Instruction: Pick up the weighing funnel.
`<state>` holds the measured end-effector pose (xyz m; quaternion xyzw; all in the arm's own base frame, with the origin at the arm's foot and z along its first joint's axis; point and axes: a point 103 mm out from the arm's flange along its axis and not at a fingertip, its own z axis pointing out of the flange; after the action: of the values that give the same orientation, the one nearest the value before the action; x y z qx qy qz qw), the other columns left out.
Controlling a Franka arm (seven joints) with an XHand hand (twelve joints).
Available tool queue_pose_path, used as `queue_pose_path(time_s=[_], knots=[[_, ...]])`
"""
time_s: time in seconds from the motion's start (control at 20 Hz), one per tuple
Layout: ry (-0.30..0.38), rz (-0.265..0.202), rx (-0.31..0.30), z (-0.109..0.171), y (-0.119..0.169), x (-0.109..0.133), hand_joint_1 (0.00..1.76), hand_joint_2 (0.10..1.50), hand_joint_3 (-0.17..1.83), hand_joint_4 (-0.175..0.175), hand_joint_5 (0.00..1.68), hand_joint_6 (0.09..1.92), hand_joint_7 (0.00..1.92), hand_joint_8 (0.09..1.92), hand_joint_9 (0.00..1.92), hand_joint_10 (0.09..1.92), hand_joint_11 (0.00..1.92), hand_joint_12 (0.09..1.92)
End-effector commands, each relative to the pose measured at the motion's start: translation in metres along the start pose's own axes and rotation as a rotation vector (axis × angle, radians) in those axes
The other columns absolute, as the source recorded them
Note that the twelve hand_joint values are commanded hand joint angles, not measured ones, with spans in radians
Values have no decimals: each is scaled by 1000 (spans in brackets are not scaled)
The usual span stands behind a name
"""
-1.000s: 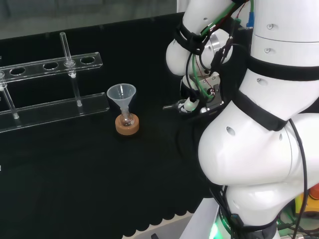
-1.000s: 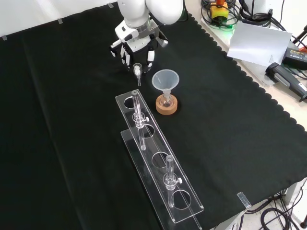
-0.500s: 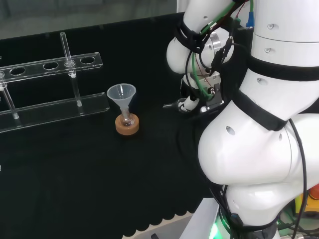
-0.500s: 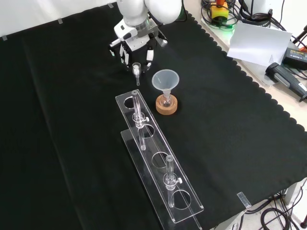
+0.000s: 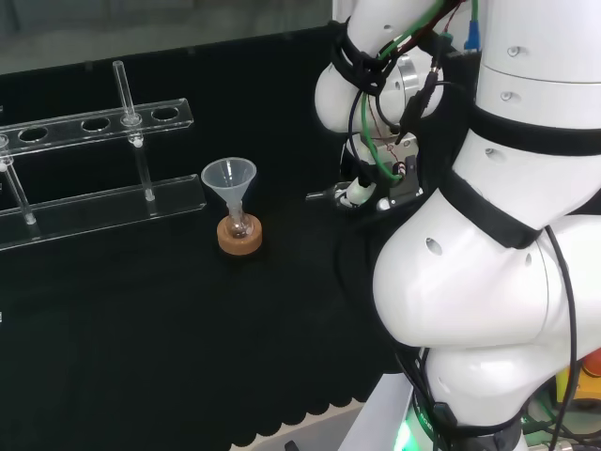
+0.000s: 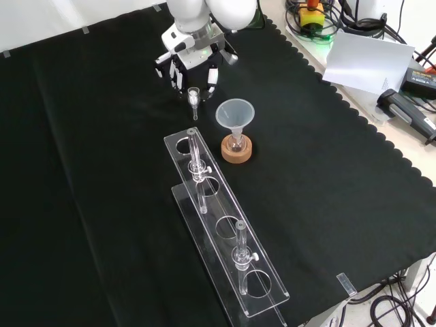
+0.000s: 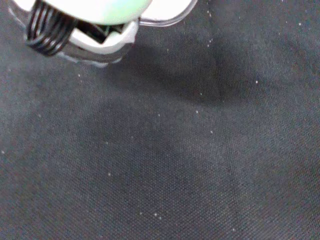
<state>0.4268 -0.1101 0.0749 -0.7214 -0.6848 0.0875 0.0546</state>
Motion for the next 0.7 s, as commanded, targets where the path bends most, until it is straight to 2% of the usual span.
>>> queue_pose_path(time_s=[0.05, 0.7], knots=[[23, -2, -25, -9, -2, 1, 1141, 630, 587, 175, 1480, 229, 1515, 242, 1057, 220, 0, 1451], [67, 10, -66, -30, -7, 6, 1142, 628, 590, 175, 1482, 226, 1519, 235, 1059, 216, 0, 1453]])
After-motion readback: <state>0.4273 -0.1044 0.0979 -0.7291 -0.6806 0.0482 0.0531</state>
